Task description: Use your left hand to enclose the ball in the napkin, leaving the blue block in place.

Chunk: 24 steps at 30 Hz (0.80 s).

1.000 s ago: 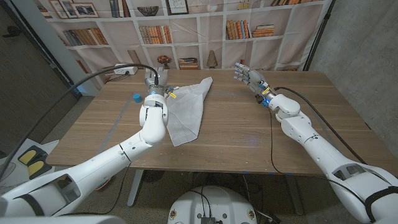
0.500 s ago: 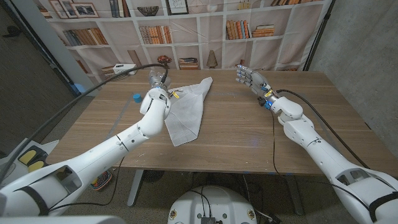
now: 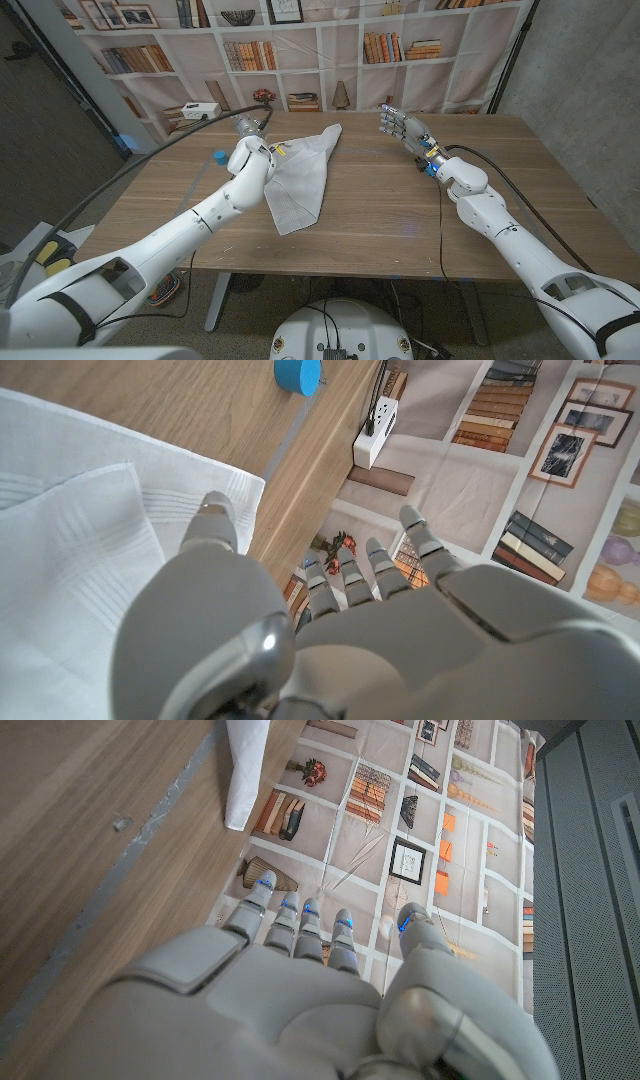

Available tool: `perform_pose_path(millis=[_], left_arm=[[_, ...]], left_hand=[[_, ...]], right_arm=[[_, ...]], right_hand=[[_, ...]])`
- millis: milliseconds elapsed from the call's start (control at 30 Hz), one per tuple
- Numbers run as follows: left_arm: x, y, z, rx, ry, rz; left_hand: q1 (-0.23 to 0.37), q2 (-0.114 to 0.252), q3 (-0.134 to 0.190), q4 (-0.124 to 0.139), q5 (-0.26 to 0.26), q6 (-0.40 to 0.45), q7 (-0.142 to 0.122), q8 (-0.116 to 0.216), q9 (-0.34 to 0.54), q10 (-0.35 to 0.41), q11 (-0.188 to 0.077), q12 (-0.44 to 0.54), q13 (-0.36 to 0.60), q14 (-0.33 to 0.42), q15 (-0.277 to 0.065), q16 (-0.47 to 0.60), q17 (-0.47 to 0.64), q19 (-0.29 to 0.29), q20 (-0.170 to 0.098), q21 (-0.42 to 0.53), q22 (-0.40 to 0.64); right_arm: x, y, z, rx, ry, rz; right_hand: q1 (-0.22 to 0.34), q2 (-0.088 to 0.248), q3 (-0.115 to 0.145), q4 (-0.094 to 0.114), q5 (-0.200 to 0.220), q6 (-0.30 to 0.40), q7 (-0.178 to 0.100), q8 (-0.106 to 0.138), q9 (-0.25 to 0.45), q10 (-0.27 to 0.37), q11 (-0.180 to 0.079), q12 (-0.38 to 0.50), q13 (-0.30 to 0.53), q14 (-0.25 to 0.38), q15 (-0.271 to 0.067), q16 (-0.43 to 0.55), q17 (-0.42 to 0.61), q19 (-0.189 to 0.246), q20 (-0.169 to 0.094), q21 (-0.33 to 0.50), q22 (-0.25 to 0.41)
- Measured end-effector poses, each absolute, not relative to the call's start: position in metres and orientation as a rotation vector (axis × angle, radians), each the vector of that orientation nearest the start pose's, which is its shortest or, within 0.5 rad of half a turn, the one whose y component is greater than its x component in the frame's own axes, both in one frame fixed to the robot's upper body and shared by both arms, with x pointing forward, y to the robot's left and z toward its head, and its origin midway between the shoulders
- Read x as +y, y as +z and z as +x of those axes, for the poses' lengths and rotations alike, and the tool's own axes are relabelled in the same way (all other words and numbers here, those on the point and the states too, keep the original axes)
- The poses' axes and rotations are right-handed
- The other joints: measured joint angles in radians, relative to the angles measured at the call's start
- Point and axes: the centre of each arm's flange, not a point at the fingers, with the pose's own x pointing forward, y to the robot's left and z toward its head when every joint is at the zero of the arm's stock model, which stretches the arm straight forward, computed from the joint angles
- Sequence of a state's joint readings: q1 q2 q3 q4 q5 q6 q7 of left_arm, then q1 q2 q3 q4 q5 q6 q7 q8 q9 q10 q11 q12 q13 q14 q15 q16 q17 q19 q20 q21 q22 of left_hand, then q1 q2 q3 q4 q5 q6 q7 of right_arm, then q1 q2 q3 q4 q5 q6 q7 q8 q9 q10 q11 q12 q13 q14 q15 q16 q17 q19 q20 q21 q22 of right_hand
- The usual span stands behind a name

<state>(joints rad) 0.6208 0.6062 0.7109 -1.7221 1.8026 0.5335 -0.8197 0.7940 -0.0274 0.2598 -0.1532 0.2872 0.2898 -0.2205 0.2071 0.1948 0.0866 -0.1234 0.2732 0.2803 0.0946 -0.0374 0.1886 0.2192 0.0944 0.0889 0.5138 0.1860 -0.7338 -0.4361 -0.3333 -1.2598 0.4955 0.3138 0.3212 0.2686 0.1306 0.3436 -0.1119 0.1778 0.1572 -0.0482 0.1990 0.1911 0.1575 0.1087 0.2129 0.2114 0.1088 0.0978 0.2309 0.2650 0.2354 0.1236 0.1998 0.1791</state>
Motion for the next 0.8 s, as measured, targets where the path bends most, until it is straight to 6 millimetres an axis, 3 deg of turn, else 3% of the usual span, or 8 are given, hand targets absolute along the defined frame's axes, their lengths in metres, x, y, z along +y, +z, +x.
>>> perform_pose_path(millis=[133,233,800], left_arm=[[0.225,0.084,0.608,0.086,0.573,2.148],[0.228,0.085,0.616,0.1,0.523,2.13],[0.23,0.083,0.653,0.089,0.342,2.037]], left_hand=[[0.048,0.013,0.02,-0.015,0.002,0.038,0.0,0.012,0.003,-0.004,-0.003,0.0,-0.002,-0.026,0.0,-0.004,-0.009,0.0,0.0,-0.008,0.0],[0.055,0.011,0.025,-0.012,0.002,0.061,-0.001,0.023,0.008,-0.016,0.004,0.0,-0.002,-0.041,0.0,-0.008,-0.01,-0.006,0.006,-0.015,0.0],[0.039,-0.016,0.004,0.003,-0.002,0.068,0.003,0.023,0.008,-0.017,0.006,0.0,-0.002,-0.06,0.003,-0.008,-0.015,-0.006,0.006,-0.022,0.0]], right_arm=[[-0.243,0.031,0.647,-0.716,0.463,-0.152],[-0.243,0.03,0.647,-0.714,0.462,-0.153],[-0.242,0.029,0.646,-0.702,0.452,-0.157]], right_hand=[[0.0,0.0,0.0,0.0,0.0,0.0,0.0,0.0,0.0,0.0,0.0,0.0,0.0,0.0,0.0,0.0,0.0,0.0,0.0,0.0,0.0],[0.0,0.0,0.0,0.0,0.0,0.0,0.0,0.0,0.0,0.0,0.0,0.0,0.0,0.0,0.0,0.0,0.0,0.0,0.0,0.0,0.0],[0.0,0.0,0.0,0.0,0.0,0.0,0.0,0.0,0.0,0.0,0.0,0.0,0.0,0.0,0.0,0.0,0.0,0.0,0.0,0.0,0.0]])
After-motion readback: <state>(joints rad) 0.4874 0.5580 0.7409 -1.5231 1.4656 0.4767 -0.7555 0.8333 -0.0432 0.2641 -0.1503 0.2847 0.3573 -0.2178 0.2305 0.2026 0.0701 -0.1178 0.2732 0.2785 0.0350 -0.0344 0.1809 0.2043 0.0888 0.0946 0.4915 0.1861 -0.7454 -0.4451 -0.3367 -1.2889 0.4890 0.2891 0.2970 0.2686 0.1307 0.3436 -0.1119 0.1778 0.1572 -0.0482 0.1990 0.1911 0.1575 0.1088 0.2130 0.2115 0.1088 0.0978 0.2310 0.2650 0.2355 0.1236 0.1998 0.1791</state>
